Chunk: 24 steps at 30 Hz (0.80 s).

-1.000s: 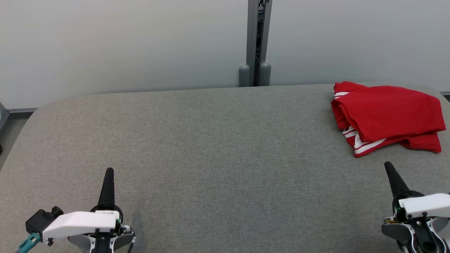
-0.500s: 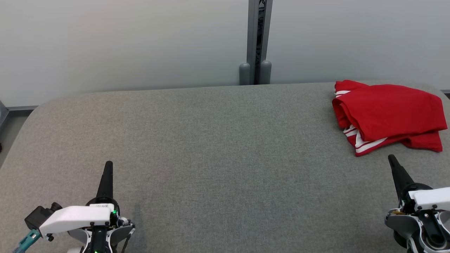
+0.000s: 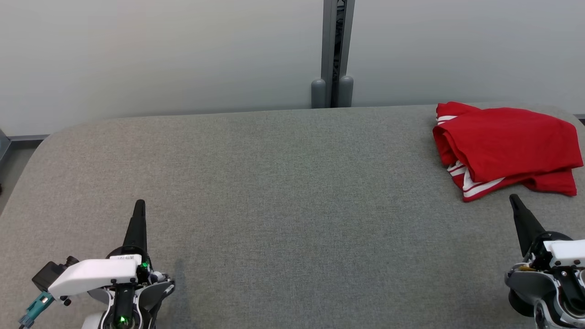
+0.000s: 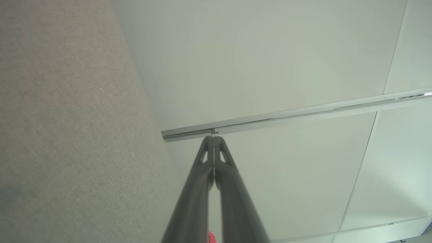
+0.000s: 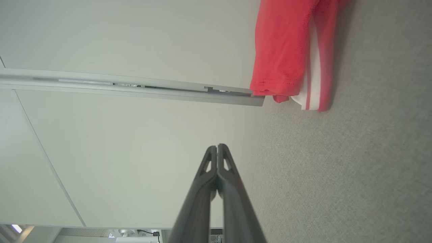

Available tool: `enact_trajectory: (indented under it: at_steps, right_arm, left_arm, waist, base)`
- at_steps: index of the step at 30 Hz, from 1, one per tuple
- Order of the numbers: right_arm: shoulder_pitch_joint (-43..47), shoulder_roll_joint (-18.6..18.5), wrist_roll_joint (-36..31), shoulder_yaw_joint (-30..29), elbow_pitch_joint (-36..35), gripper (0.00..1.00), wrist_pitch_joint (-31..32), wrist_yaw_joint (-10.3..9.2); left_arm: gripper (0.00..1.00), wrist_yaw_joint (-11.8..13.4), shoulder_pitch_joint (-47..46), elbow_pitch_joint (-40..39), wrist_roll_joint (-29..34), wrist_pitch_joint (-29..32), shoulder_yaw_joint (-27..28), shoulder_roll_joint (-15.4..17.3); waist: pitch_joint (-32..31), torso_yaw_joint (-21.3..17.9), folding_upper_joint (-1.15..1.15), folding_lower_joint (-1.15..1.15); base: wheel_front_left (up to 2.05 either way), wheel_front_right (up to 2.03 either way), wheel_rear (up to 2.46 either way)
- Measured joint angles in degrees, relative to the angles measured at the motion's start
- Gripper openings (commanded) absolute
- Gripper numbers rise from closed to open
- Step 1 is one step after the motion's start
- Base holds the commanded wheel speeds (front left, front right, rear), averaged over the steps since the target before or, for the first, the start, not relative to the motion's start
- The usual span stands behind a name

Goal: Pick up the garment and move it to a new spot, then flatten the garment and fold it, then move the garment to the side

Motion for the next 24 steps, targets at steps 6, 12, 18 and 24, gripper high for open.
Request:
enact_trajectory:
  at_steps: [6,12,18,24]
  right_arm:
    - [-0.80,0.02,2.35,-0.90,0.65,0.00,0.91,0.00]
    - [-1.39,0.03,4.38,-1.54,1.02,0.00,1.79,0.00]
    - [-1.95,0.08,5.41,-1.93,1.18,0.00,2.34,0.00]
    - [-1.95,0.19,5.34,-2.20,1.18,0.00,2.42,0.00]
  left_arm:
    - [0.00,-0.07,-0.61,0.20,-2.33,0.47,0.04,0.02]
    - [0.00,-0.25,-1.40,0.41,-4.58,0.74,0.07,0.03]
    - [0.00,-0.27,-1.75,0.51,-5.58,0.82,0.09,0.05]
    - [0.00,-0.27,-1.75,0.51,-5.58,0.82,0.09,0.05]
  waist:
    - [0.19,0.02,0.00,0.00]
    - [0.37,0.04,0.00,0.00]
    - [0.45,0.05,0.00,0.00]
    - [0.45,0.05,0.00,0.00]
  base:
    - [0.00,0.00,0.00]
    - [0.00,0.00,0.00]
    - [0.00,0.00,0.00]
    - [0.00,0.00,0.00]
